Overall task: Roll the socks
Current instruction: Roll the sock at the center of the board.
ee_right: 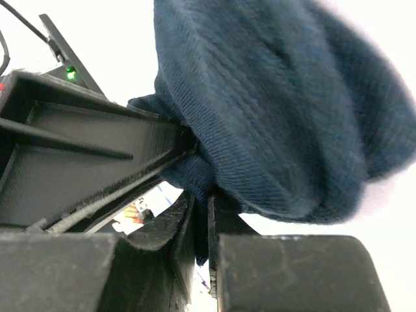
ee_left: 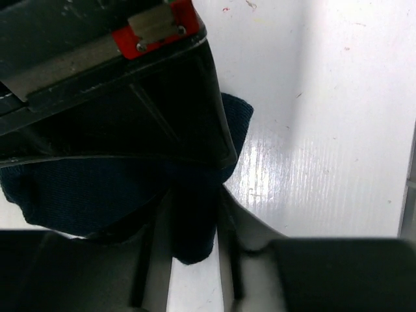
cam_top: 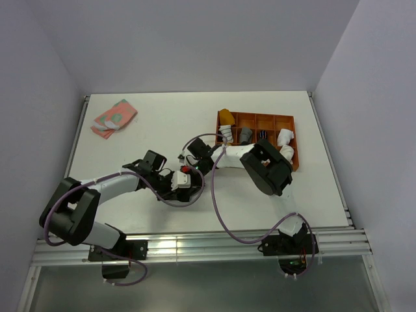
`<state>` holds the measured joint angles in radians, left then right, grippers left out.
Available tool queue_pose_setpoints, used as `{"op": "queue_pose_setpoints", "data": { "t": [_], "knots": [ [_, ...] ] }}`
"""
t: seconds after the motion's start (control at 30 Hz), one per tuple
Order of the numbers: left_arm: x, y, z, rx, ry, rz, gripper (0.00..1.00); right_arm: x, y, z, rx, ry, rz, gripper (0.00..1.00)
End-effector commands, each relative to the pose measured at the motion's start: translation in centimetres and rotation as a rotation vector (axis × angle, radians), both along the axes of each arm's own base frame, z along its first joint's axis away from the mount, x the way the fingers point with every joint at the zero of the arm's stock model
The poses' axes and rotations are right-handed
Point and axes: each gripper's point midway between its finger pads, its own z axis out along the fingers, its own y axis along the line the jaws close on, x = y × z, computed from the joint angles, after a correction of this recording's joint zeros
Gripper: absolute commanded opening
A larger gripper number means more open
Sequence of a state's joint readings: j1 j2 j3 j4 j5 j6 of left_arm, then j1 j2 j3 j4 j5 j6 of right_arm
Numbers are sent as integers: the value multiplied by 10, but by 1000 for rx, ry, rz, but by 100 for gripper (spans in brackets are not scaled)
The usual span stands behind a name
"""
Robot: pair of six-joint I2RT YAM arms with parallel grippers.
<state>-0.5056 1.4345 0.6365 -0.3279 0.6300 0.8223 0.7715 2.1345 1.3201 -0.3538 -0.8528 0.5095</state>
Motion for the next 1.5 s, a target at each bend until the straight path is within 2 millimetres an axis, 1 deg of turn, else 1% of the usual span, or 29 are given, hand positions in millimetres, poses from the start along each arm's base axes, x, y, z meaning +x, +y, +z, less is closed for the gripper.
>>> {"op": "queue_pose_setpoints", "data": {
  "t": [0.0, 0.03, 0.1, 0.13, 0.17, 0.2, 0.23, 0.27, 0.33, 0.4, 0.47, 0.5, 0.53, 0.57, 0.6, 0.63, 0.67, 0.8, 0.9, 0.93, 0.97, 1.0, 1.03, 1.07, 1.17, 1.2, 1.27, 1.3, 1.47],
  "knots": [
    [-5, -4, 3, -4, 52, -6, 27, 8, 0, 8, -2, -54, -32, 8],
    [-7, -3, 2, 3, 66, -5, 23, 10, -1, 10, -7, -71, -39, 17],
    [-10, -2, 0, 9, 85, -9, 13, 15, -5, 8, -42, -114, -64, 26],
    [-15, 0, -2, 18, 102, -18, 11, 18, -8, 7, -62, -138, -78, 32],
    [-19, 0, -3, 18, 126, -27, 9, 21, -7, 14, -57, -168, -89, 35],
    [-21, 1, -4, 22, 139, -33, 5, 25, -14, 9, -94, -195, -117, 37],
    [-23, 1, -4, 23, 145, -47, 3, 29, -16, 11, -106, -218, -138, 42],
    [-28, 4, -6, 36, 177, -56, 2, 32, -16, 23, -95, -255, -160, 45],
    [-33, 5, -5, 29, 200, -75, 0, 38, -23, 24, -118, -305, -221, 50],
    [-37, 7, -1, 20, 242, -84, 0, 41, -31, 32, -123, -357, -269, 52],
    [-34, 8, 1, 15, 268, -93, 0, 43, -39, 29, -132, -380, -330, 53],
    [-42, 10, 5, 6, 327, -98, 0, 45, -41, 38, -121, -404, -356, 53],
    [-38, 13, 6, -6, 335, -93, 0, 46, -44, 39, -124, -415, -382, 54],
    [-35, 13, 7, -10, 360, -90, 0, 46, -51, 33, -136, -433, -410, 54],
    [-38, 17, 8, -3, 401, -83, 0, 48, -53, 44, -113, -465, -436, 54],
    [-32, 18, 10, -3, 407, -75, 0, 48, -56, 46, -106, -482, -452, 54],
    [-34, 20, 5, 7, 445, -75, 0, 50, -63, 41, -120, -522, -477, 54],
    [-42, 28, 7, 22, 550, -94, 0, 53, -76, 51, -167, -705, -492, 54],
    [-40, 30, 0, 48, 589, -108, 0, 46, -67, 62, -161, -847, -448, 53],
    [-46, 33, 1, 66, 631, -114, 0, 41, -62, 65, -155, -879, -421, 53],
    [-46, 35, 0, 75, 650, -117, 0, 31, -52, 69, -143, -915, -380, 53],
    [-43, 35, 0, 80, 655, -125, 0, 30, -44, 75, -115, -966, -348, 53],
    [-49, 39, -2, 100, 714, -129, 0, 28, -36, 81, -89, -1003, -329, 53],
    [-50, 40, -3, 105, 727, -131, 0, 17, -27, 83, -70, -1034, -291, 53],
    [-52, 41, -2, 112, 774, -137, 0, 7, -11, 89, -26, -1125, -206, 52],
    [-52, 41, -2, 113, 782, -140, 0, -2, -4, 90, -9, -1157, -156, 52],
    [-53, 41, -1, 119, 823, -147, 0, -9, 6, 92, 28, -1184, -119, 51],
    [-53, 41, -2, 120, 835, -149, 0, -17, 11, 89, 39, -1196, -80, 51],
    [-54, 43, -4, 136, 870, -150, 0, -35, 33, 81, 74, -1198, 30, 50]
  ]
}}
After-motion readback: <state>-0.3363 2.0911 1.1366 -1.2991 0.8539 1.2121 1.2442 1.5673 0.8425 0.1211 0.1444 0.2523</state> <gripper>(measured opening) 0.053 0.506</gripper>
